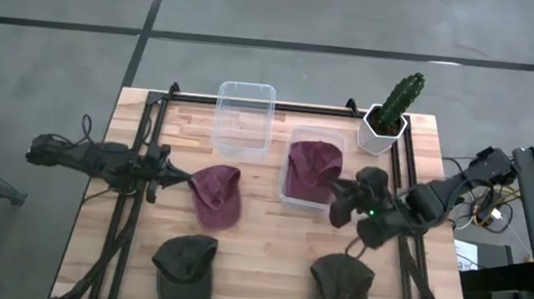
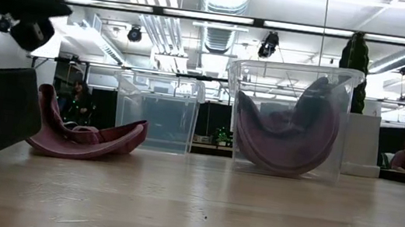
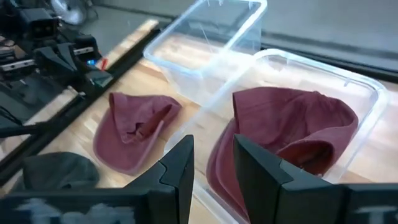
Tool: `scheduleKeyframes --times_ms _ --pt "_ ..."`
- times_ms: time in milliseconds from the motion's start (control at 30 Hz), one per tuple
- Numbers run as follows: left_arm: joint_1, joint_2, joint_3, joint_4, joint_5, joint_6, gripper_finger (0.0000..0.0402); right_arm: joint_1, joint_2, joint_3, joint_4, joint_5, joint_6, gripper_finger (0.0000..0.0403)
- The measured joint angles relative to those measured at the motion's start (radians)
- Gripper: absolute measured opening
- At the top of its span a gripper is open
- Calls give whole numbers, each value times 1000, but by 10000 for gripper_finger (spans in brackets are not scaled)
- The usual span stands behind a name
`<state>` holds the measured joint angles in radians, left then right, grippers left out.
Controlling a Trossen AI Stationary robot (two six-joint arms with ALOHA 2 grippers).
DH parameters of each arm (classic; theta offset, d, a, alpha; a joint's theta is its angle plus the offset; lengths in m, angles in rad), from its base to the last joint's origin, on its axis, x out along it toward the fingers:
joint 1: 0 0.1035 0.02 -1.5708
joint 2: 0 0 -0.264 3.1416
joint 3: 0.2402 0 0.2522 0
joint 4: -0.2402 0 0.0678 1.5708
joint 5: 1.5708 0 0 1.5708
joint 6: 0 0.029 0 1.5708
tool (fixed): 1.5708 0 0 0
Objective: Pick & Place hat
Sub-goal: Put the red cap into the right transparent bin
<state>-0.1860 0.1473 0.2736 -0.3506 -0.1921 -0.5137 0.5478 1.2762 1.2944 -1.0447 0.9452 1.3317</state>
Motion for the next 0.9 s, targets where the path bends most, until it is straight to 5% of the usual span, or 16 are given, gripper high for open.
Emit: scheduleKeyframes --times_ms 267,433,667,900 --pt "-3 290 191 -18 0 0 0 103 -6 -25 -217 60 186 105" --pt "-26 495 356 -219 0 0 0 153 -67 -62 -352 60 298 104" --pt "-34 700 587 -589 1 -111 0 199 -239 -132 -303 63 141 92" --pt "-34 790 682 -722 2 -314 0 201 -452 -285 24 80 -225 64"
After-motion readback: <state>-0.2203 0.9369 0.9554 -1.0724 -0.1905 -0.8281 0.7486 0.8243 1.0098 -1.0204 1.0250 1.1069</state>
